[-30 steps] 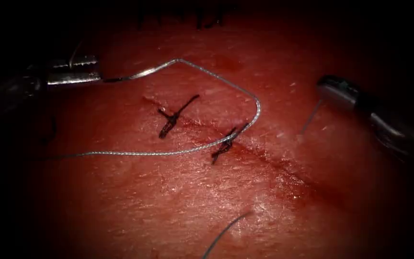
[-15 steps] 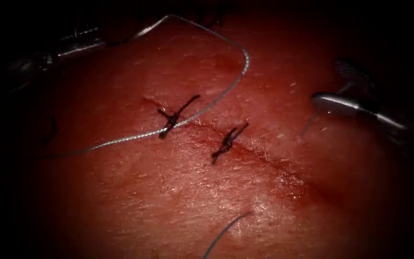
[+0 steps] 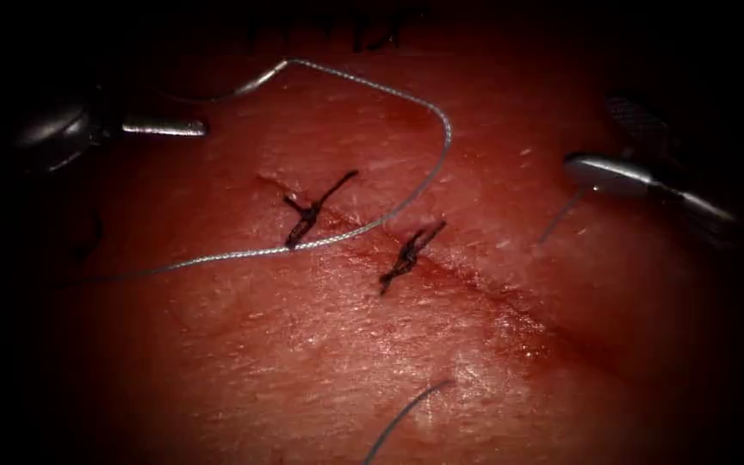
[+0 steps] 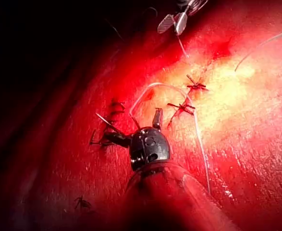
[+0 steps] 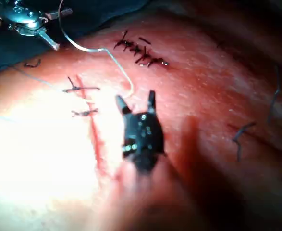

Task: Wound Closure
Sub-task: Right gripper picks up the tail end and pulls to lengthen slightly

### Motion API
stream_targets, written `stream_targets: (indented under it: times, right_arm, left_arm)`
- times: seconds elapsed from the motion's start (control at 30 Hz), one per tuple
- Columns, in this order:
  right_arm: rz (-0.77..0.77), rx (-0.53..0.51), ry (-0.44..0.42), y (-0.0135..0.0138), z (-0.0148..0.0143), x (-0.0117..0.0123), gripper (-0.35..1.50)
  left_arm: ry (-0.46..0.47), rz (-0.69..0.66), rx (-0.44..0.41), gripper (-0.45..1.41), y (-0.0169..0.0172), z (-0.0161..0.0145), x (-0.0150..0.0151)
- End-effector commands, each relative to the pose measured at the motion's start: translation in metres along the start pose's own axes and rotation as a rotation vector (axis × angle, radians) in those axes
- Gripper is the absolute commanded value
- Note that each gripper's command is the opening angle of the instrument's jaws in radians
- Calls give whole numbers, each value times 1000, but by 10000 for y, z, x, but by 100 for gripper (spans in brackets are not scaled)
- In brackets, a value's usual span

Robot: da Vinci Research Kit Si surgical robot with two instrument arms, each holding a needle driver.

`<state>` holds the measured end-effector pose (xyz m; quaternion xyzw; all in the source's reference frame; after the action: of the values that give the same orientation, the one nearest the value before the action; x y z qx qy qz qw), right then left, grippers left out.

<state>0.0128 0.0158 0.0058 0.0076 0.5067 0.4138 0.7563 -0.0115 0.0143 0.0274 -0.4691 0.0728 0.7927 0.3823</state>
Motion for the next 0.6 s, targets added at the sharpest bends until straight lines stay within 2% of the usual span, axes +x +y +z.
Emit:
stream_targets:
  times: [0.03,0.07,0.13,0.27,0.5,0.6]
  right_arm:
    - [-1,4,0,-3,5,-4,148]
    - [-7,5,0,-2,4,-3,148]
    - [-7,6,0,-2,3,-3,148]
    - [-13,7,0,0,2,-3,148]
    - [-24,11,0,2,-1,-3,148]
    - [-30,11,0,3,-2,-3,148]
  left_arm:
    - [-26,-14,-15,131,3,5,-2]
    - [-48,-9,-36,138,4,3,-3]
    - [-95,-7,-60,140,5,-1,-2]
    - [-108,-10,-66,140,-4,-12,5]
    - [-135,31,-23,140,-29,-38,12]
    - [-165,149,25,140,-39,-48,14]
